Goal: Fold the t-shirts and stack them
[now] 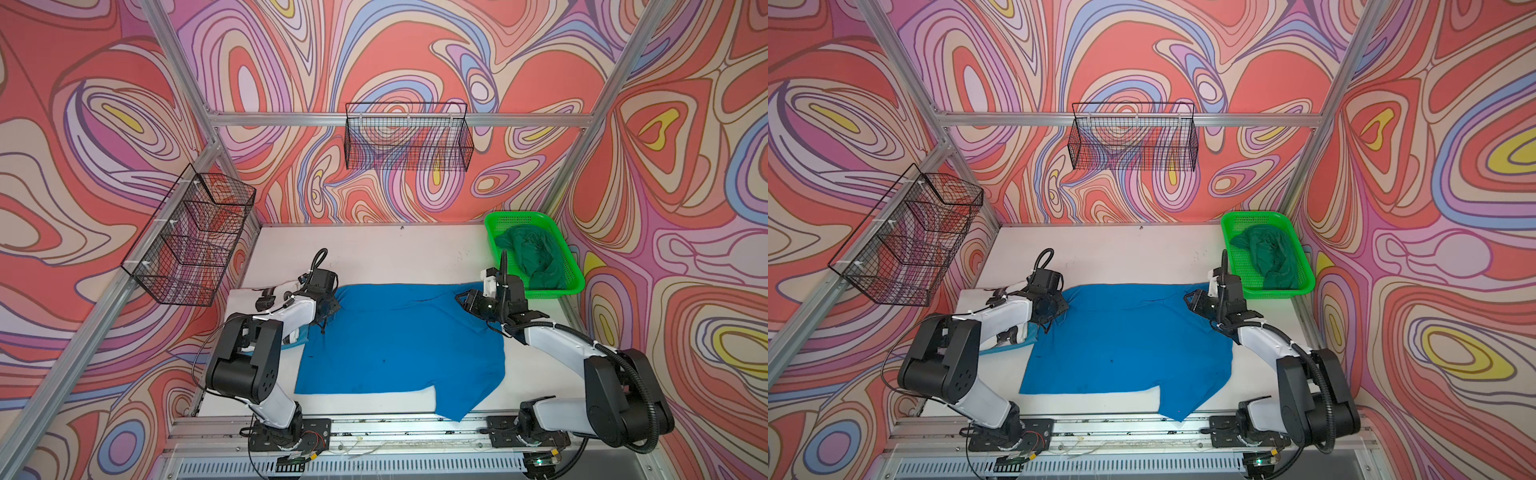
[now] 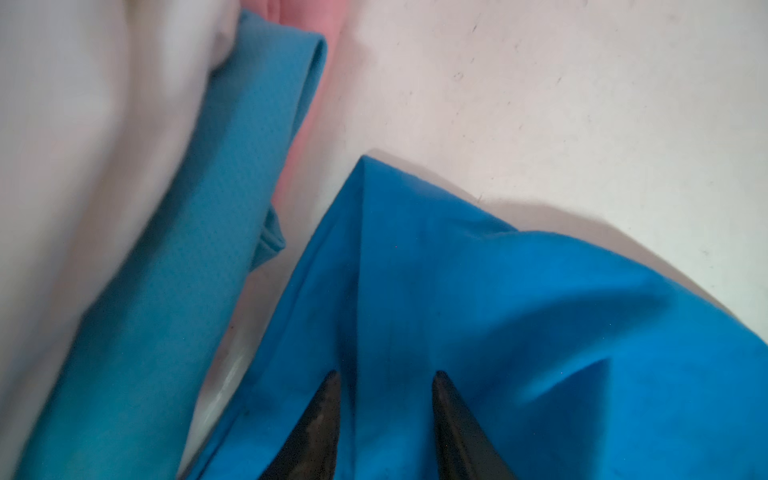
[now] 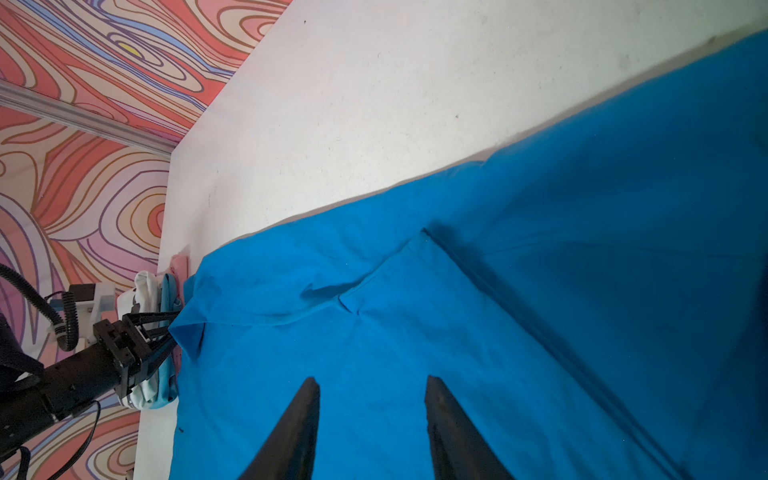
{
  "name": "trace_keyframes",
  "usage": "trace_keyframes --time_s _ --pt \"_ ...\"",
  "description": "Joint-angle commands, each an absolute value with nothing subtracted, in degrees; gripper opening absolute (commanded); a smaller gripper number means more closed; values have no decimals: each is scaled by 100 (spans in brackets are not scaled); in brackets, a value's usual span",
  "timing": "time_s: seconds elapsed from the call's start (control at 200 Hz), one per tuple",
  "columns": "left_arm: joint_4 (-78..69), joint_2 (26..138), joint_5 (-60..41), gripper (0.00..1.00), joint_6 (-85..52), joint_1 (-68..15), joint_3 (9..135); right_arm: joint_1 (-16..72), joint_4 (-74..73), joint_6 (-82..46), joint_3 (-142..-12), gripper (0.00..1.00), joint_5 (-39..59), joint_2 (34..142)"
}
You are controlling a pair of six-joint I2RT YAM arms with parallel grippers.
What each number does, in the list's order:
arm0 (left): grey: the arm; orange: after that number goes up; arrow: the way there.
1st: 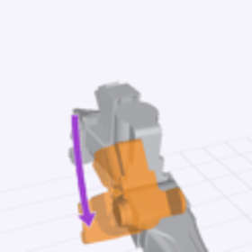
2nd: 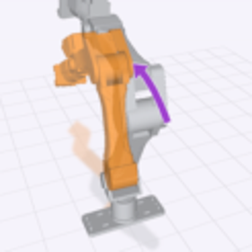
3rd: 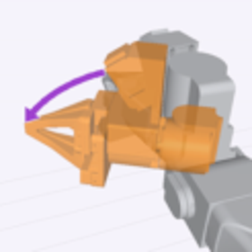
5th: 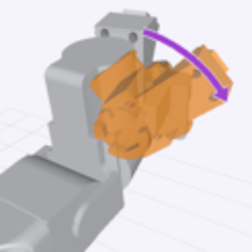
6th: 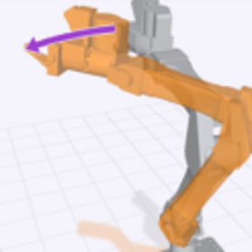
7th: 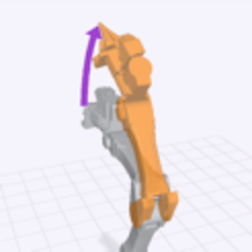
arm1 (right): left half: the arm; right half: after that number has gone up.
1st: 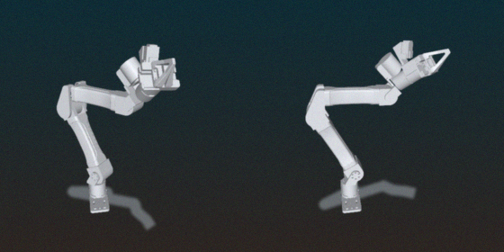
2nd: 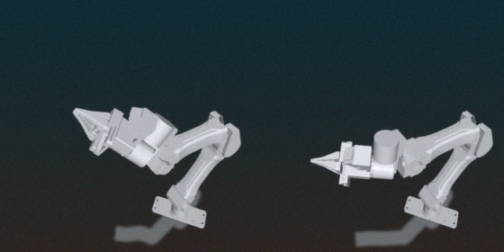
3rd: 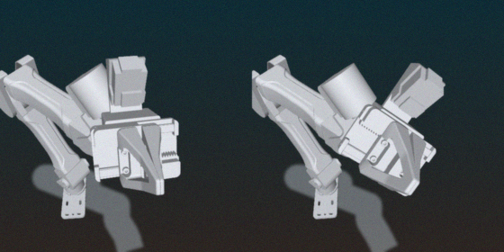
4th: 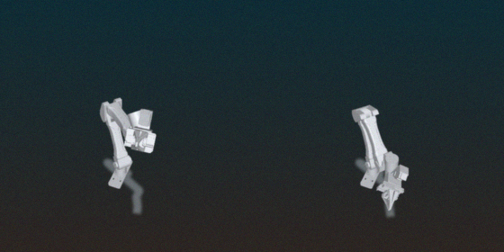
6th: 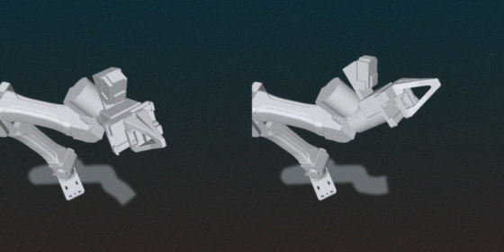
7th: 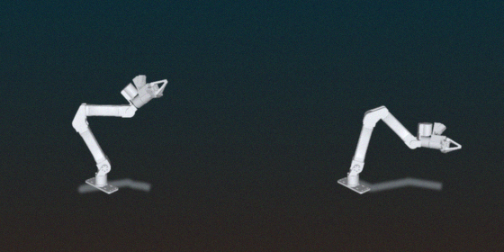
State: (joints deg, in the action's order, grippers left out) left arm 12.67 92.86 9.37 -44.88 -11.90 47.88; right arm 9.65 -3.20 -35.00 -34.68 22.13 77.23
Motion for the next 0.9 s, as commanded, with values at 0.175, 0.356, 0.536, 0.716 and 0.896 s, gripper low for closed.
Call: trace_keyframes --time_s 0.175,0.356,0.536,0.716,0.896 --pt "1340 9509 889 32 -4360 -1143 5005 947 -398 -3458 -3410 44 2252 7646" --pt "1327 9537 913 29 -4359 -1142 4957 944 -405 -3458 -3410 44 2245 7649" --pt "1377 9457 982 23 -4283 -1141 5025 943 -403 -3456 -3428 44 2273 7680" --pt "1374 9476 941 23 -4219 -1143 5047 947 -395 -3462 -3445 44 2281 7664" --pt "1318 9580 870 14 -4210 -1141 5010 943 -380 -3455 -3454 44 2283 7677"
